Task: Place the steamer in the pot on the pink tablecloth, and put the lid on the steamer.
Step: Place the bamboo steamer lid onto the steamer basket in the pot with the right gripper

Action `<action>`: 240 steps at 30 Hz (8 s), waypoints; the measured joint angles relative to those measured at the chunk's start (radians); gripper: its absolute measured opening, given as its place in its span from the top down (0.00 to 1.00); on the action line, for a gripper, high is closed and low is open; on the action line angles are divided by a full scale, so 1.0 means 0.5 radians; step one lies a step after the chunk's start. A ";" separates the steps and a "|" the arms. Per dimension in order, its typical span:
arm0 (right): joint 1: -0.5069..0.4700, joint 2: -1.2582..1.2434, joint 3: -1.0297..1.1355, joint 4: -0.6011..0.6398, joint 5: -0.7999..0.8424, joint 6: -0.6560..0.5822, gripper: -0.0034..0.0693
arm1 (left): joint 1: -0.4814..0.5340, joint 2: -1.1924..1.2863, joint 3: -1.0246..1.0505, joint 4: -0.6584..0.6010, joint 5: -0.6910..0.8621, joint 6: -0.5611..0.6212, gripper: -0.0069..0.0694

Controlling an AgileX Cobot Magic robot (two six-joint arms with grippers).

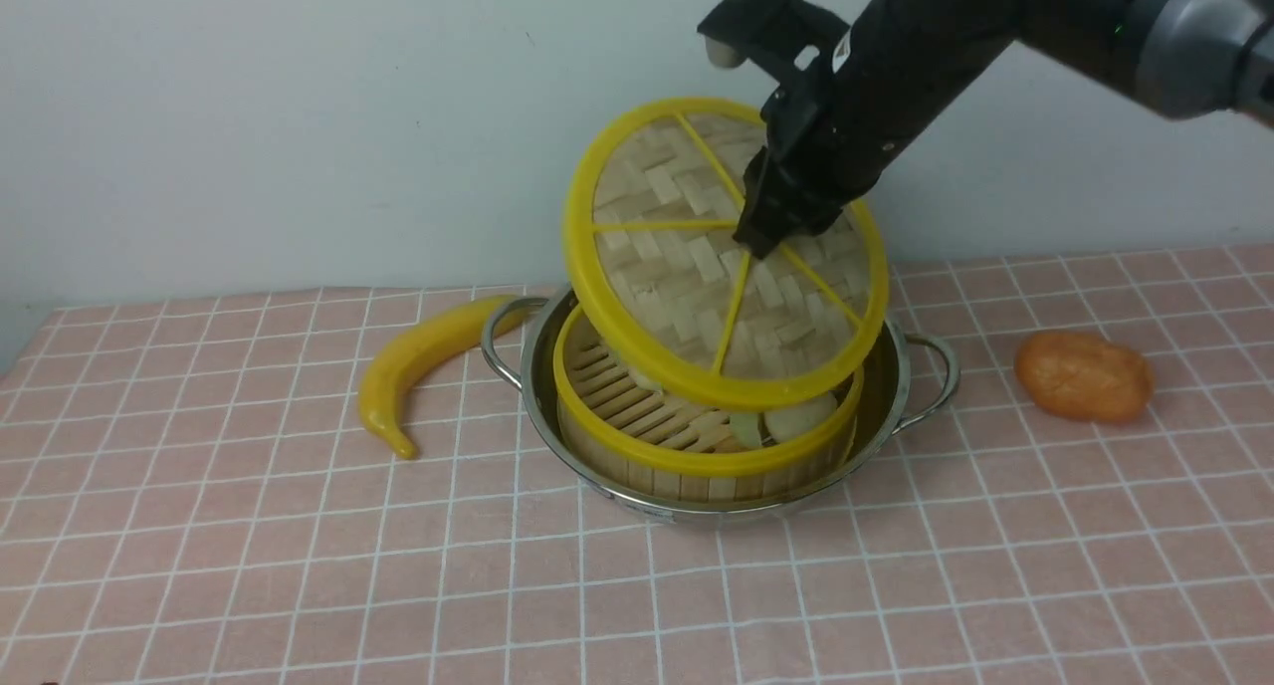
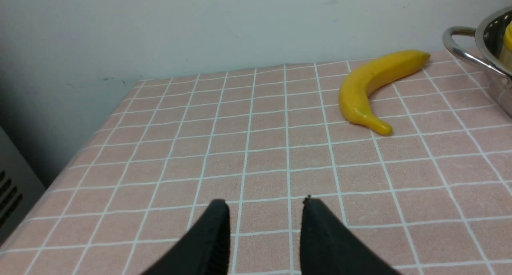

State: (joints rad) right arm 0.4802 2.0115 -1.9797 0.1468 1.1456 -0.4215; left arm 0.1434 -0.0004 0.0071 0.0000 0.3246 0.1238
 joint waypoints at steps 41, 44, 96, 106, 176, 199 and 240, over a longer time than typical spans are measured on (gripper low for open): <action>0.000 0.137 -0.006 0.054 0.103 0.037 0.75 | 0.000 0.000 0.000 0.000 0.000 0.000 0.59; 0.000 0.172 -0.006 0.054 0.047 0.032 0.75 | 0.000 0.000 0.000 0.000 0.000 0.000 0.59; 0.000 0.281 -0.099 0.122 0.014 -0.019 0.75 | 0.000 0.000 0.000 0.000 0.000 0.000 0.59; 0.000 0.330 -0.099 0.179 -0.065 -0.057 0.75 | 0.000 0.000 0.000 0.000 0.000 0.000 0.59; -0.002 0.276 -0.109 0.151 0.174 -0.006 0.75 | 0.000 0.000 0.000 0.000 0.000 0.000 0.59; -0.002 0.355 -0.109 0.176 -0.029 -0.159 0.75 | 0.000 0.000 0.000 0.000 0.000 0.000 0.59; -0.003 0.462 -0.111 0.243 -0.141 -0.164 0.71 | 0.000 0.000 0.000 0.000 0.000 0.000 0.59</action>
State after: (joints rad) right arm 0.4787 2.2423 -2.0353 0.2684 1.0748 -0.5033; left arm 0.1434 -0.0004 0.0071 0.0000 0.3246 0.1238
